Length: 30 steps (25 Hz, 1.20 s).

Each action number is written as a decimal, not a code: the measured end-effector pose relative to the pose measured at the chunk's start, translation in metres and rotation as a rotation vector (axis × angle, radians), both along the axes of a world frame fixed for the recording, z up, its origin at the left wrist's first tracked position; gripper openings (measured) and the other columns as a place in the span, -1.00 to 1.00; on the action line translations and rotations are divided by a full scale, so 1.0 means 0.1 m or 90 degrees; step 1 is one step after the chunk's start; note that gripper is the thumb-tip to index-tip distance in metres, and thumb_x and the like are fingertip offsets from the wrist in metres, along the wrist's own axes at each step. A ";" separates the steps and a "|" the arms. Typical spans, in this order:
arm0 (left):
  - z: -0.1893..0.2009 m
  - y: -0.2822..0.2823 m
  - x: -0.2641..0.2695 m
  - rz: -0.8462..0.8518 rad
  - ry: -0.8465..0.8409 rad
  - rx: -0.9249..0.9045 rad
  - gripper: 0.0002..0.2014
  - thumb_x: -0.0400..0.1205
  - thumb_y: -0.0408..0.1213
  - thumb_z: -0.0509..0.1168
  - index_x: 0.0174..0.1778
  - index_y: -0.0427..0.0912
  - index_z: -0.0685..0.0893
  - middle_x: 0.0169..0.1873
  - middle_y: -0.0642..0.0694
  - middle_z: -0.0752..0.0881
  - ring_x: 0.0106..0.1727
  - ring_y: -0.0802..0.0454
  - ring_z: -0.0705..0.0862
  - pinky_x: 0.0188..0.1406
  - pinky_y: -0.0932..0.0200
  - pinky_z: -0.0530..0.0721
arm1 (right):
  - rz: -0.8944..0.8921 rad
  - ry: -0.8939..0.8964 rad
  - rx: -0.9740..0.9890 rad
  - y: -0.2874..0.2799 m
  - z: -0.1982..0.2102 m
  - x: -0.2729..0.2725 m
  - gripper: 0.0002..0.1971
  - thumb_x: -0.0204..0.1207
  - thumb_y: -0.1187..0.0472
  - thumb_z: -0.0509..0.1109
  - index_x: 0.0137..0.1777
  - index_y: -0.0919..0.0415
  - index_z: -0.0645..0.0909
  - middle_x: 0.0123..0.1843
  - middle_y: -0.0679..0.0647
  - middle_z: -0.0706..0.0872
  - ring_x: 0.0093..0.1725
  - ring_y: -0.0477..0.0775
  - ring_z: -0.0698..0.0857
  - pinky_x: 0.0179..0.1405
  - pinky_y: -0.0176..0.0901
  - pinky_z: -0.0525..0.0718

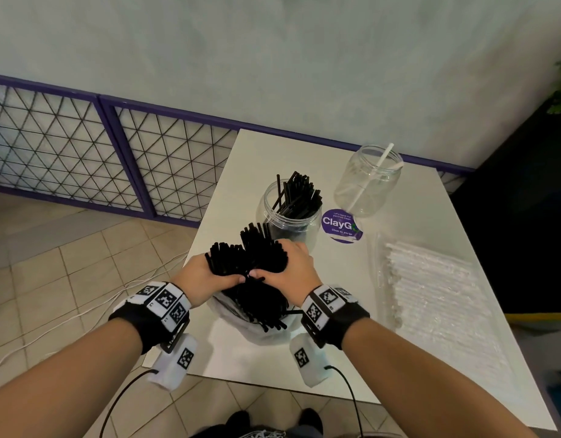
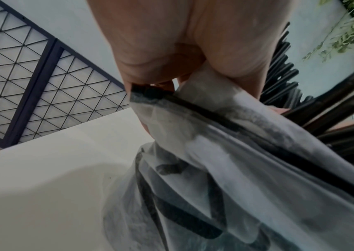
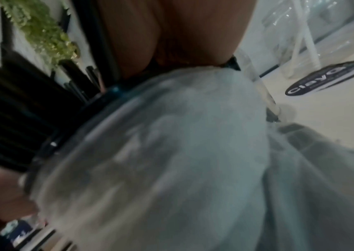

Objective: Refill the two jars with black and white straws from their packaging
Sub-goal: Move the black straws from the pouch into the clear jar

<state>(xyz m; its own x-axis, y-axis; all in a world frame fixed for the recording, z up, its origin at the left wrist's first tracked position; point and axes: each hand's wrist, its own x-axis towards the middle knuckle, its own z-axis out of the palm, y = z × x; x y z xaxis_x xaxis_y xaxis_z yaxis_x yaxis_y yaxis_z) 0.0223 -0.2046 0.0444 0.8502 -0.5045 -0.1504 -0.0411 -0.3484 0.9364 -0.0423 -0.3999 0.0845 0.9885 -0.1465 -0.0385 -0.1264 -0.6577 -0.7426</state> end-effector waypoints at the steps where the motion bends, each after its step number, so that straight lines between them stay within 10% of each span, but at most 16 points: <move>1: -0.02 0.01 0.01 0.005 0.002 -0.005 -0.48 0.13 0.15 0.50 -0.05 -0.03 0.77 -0.14 -0.03 0.83 -0.01 0.06 0.78 0.16 0.00 0.71 | -0.007 0.006 0.034 0.02 0.00 0.01 -0.55 0.25 -0.03 0.62 0.08 0.00 0.54 -0.07 -0.22 0.55 0.19 -0.03 0.55 0.25 -0.08 0.54; 7: -0.14 0.10 0.08 0.029 -0.006 0.033 -0.55 0.19 0.19 0.52 -0.09 0.03 0.75 -0.17 0.00 0.82 -0.02 0.01 0.77 0.16 -0.18 0.70 | -0.035 -0.028 0.292 -0.10 0.30 -0.03 -0.79 0.43 0.30 0.53 0.00 0.11 0.61 -0.17 -0.12 0.71 -0.24 -0.41 0.68 -0.23 -0.56 0.57; 14: -0.09 0.09 0.07 0.022 -0.024 0.060 -0.51 0.18 0.23 0.49 -0.09 0.02 0.73 -0.17 -0.03 0.80 -0.02 -0.03 0.76 0.12 -0.17 0.70 | -0.043 -0.108 0.380 -0.21 0.72 -0.06 -0.85 0.45 0.47 0.43 -0.19 0.21 0.61 -0.19 0.04 0.76 -0.18 -0.17 0.72 -0.15 -0.43 0.62; 21: -0.02 0.07 0.03 0.021 -0.026 0.076 -0.45 0.15 0.27 0.45 -0.06 -0.01 0.74 -0.14 -0.01 0.80 -0.01 0.02 0.75 0.15 -0.13 0.68 | -0.019 -0.166 0.490 -0.39 0.96 -0.02 -0.85 0.44 0.47 0.41 -0.16 0.21 0.62 -0.23 0.07 0.78 -0.05 0.22 0.75 0.18 0.13 0.69; 30: 0.01 0.09 0.02 0.022 -0.022 0.104 -0.47 0.18 0.28 0.45 -0.07 0.01 0.72 -0.14 -0.04 0.79 0.00 -0.03 0.75 0.14 -0.17 0.68 | -0.013 -0.278 0.656 -0.71 1.40 0.03 -0.88 0.45 0.45 0.33 -0.07 0.27 0.54 -0.25 0.10 0.70 -0.18 0.11 0.71 0.02 -0.02 0.68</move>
